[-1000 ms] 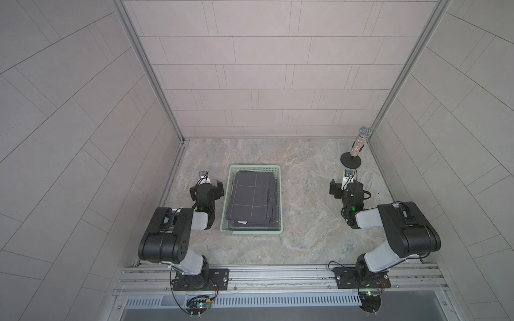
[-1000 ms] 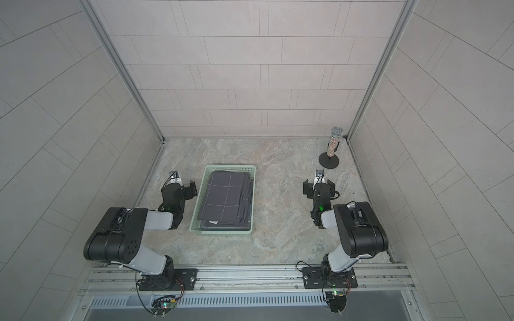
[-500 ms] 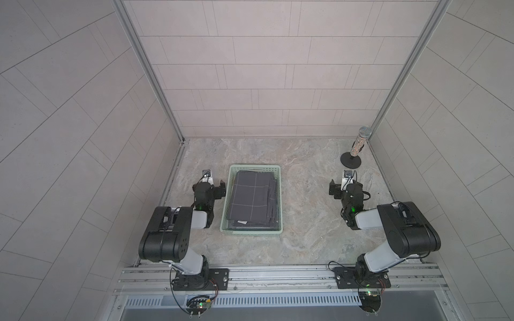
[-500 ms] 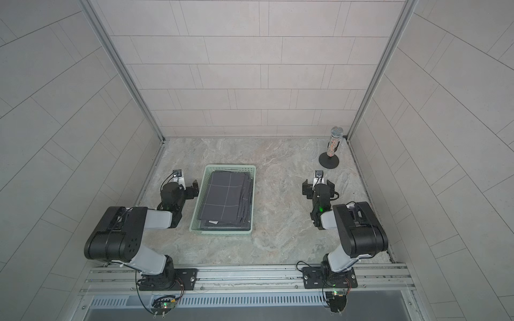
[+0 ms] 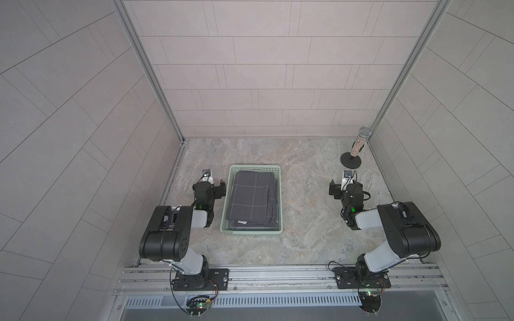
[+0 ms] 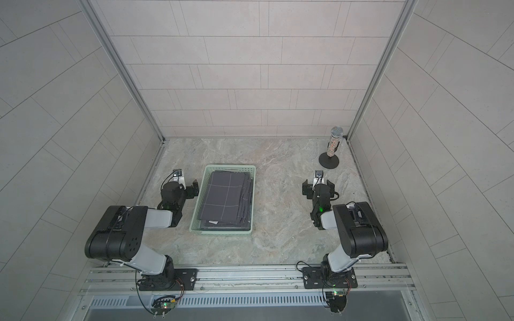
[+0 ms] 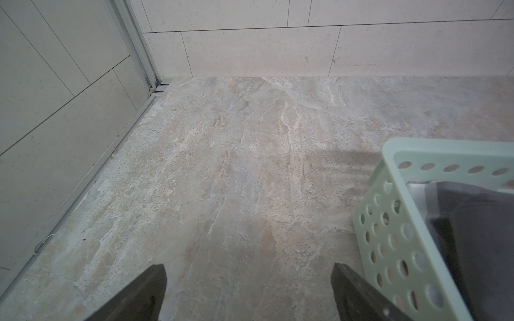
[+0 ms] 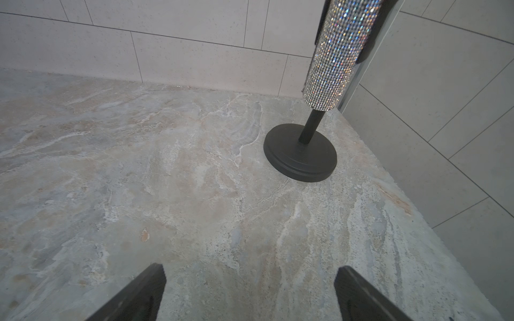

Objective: Put the folded pillowcase in the basket
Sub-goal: Reset both arms

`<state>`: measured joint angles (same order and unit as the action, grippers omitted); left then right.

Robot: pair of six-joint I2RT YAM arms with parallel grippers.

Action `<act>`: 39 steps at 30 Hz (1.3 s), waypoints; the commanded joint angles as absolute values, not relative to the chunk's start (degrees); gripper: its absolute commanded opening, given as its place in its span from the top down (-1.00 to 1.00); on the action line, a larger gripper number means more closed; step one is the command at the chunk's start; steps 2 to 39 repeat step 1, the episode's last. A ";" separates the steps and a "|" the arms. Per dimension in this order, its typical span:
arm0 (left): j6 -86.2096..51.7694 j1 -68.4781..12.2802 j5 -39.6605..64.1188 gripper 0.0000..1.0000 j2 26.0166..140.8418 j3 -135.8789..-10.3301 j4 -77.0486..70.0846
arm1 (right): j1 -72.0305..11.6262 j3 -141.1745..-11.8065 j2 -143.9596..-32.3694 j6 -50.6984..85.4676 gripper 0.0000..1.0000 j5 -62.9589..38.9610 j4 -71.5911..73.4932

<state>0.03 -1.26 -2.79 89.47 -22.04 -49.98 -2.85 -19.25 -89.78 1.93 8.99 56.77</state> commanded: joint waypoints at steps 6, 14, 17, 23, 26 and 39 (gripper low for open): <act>-0.16 -1.21 -2.75 -1.00 89.52 -22.84 -50.20 | -2.90 -19.91 -89.70 1.98 -1.00 8.84 56.13; -0.16 -1.21 -2.75 -1.00 89.52 -22.84 -50.20 | -2.90 -19.91 -89.70 1.98 -1.00 8.84 56.13; -0.16 -1.21 -2.75 -1.00 89.52 -22.84 -50.20 | -2.90 -19.91 -89.70 1.98 -1.00 8.84 56.13; -0.16 -1.21 -2.75 -1.00 89.52 -22.84 -50.20 | -2.90 -19.91 -89.70 1.98 -1.00 8.84 56.13; -0.16 -1.21 -2.75 -1.00 89.52 -22.84 -50.20 | -2.90 -19.91 -89.70 1.98 -1.00 8.84 56.13; -0.16 -1.21 -2.75 -1.00 89.52 -22.84 -50.20 | -2.90 -19.91 -89.70 1.98 -1.00 8.84 56.13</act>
